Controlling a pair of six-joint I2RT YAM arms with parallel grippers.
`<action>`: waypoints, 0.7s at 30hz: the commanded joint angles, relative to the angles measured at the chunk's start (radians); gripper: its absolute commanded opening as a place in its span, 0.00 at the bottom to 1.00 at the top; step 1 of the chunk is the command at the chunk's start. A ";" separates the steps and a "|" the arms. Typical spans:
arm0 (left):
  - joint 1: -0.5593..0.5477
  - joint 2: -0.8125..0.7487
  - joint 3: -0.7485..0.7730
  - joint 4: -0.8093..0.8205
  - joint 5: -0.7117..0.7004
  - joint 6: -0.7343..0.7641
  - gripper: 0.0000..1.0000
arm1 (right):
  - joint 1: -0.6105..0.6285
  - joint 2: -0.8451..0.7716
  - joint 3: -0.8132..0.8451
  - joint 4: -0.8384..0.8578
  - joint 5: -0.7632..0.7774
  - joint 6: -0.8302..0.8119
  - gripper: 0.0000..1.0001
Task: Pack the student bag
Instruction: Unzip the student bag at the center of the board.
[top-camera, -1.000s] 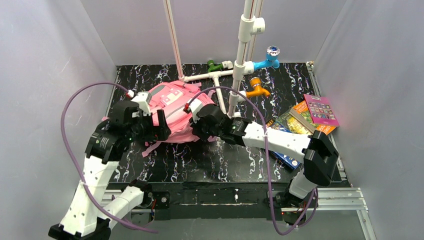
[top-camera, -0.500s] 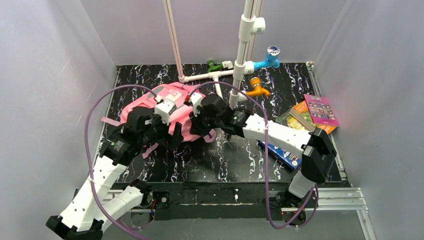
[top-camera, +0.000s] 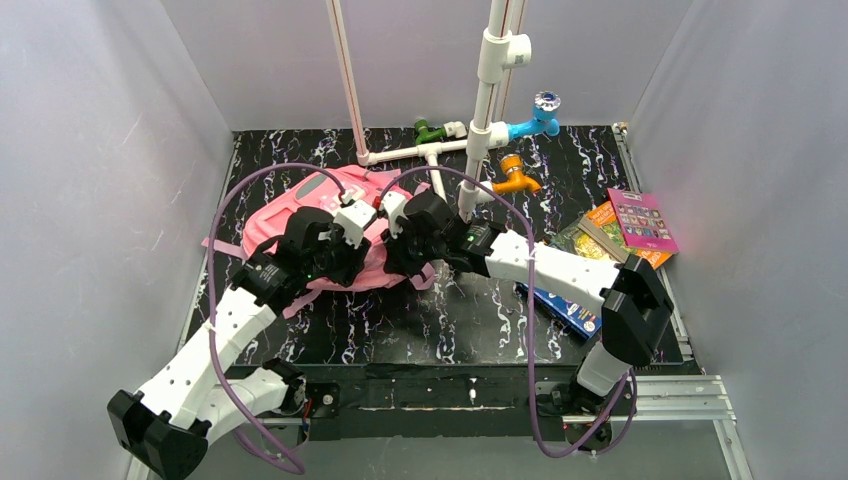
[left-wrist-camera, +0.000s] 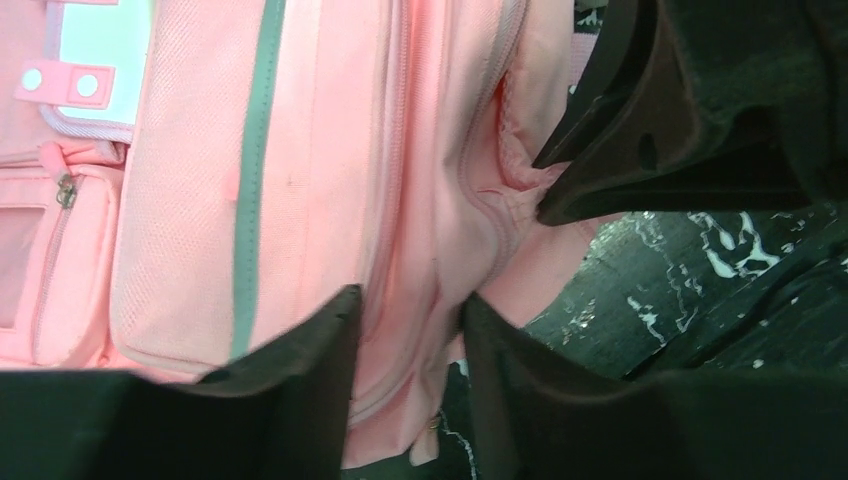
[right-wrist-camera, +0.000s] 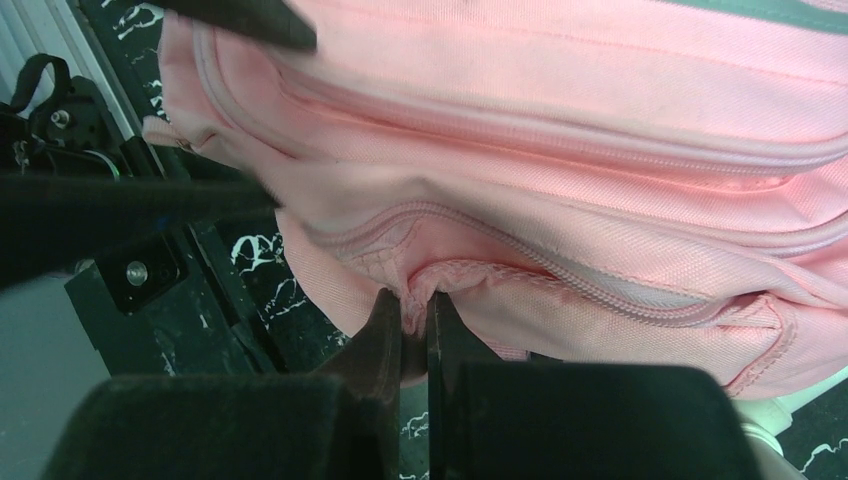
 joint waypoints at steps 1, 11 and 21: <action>0.003 -0.022 0.015 -0.029 -0.099 -0.034 0.30 | -0.005 -0.067 0.011 0.114 -0.078 0.031 0.01; 0.002 -0.057 0.110 -0.134 0.000 -0.144 0.00 | -0.016 -0.034 0.086 0.115 -0.056 0.048 0.01; 0.003 -0.161 0.133 -0.071 0.004 -0.385 0.00 | -0.019 0.022 0.210 0.030 0.098 -0.012 0.18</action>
